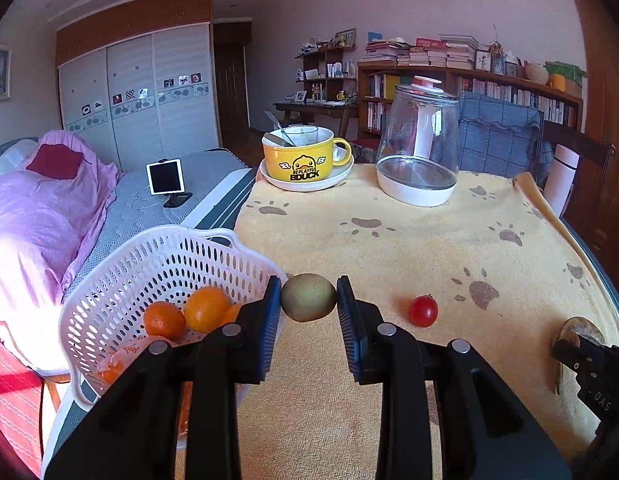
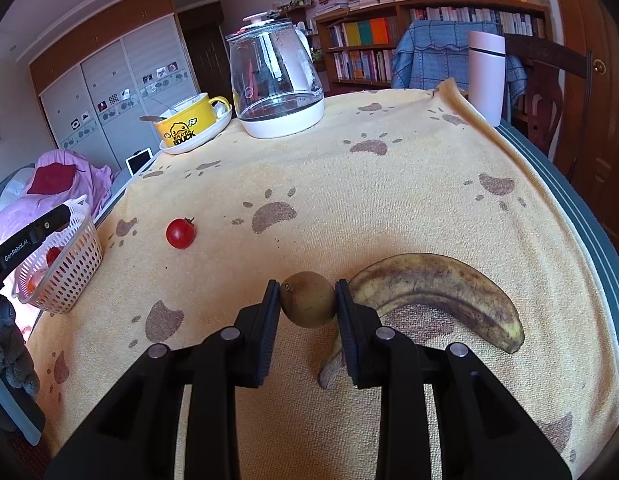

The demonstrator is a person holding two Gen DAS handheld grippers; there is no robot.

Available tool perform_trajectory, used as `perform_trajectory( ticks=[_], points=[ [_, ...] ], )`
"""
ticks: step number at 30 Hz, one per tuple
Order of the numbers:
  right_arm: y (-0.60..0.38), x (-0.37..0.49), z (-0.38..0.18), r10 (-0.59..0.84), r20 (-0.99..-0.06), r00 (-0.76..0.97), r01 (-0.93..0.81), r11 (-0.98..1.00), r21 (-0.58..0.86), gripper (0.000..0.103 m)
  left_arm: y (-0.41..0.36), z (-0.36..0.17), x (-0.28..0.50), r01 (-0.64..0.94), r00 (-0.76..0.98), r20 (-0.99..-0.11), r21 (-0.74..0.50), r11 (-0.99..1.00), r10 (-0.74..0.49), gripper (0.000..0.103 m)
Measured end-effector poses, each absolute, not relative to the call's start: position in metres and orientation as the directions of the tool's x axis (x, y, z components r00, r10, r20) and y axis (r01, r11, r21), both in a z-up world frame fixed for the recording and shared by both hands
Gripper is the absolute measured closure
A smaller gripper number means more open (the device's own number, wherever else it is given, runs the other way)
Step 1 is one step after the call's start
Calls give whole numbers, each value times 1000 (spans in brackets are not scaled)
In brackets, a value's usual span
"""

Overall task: Organize fruits
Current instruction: 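Carry the kiwi into the white basket and open the left tool while the right tool holds its kiwi, then carry the held kiwi into the white basket and open the right tool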

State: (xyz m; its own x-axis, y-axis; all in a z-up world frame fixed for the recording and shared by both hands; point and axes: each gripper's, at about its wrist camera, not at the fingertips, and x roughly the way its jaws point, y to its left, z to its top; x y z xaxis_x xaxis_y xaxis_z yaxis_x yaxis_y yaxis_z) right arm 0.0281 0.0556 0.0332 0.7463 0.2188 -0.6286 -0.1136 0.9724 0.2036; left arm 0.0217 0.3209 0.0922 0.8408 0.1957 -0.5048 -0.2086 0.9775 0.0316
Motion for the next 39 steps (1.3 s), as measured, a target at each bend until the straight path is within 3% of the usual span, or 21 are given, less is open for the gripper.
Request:
perform_trajectory(
  ticks=[15, 17, 18, 19, 33, 39],
  points=[
    [58, 29, 31, 203, -636, 744, -110, 977, 184, 75, 419, 98, 13, -393, 791, -529, -54, 918, 308, 73],
    [58, 29, 31, 202, -636, 744, -110, 977, 183, 75, 430, 98, 12, -419, 780, -545, -91, 904, 307, 58],
    [58, 29, 31, 203, -636, 745, -110, 977, 183, 75, 436, 98, 11, -429, 779, -548, -114, 896, 304, 42],
    [58, 29, 31, 202, -636, 745, -109, 977, 182, 75, 441, 98, 8, -437, 781, -547, -132, 890, 302, 38],
    [60, 27, 34, 200, -628, 752, -115, 978, 174, 75, 473, 110, -9, -497, 777, -533, -195, 846, 333, 36],
    [64, 30, 36, 216, -637, 740, -128, 975, 182, 75, 474, 118, -16, -500, 784, -509, -179, 847, 355, 24]
  ],
)
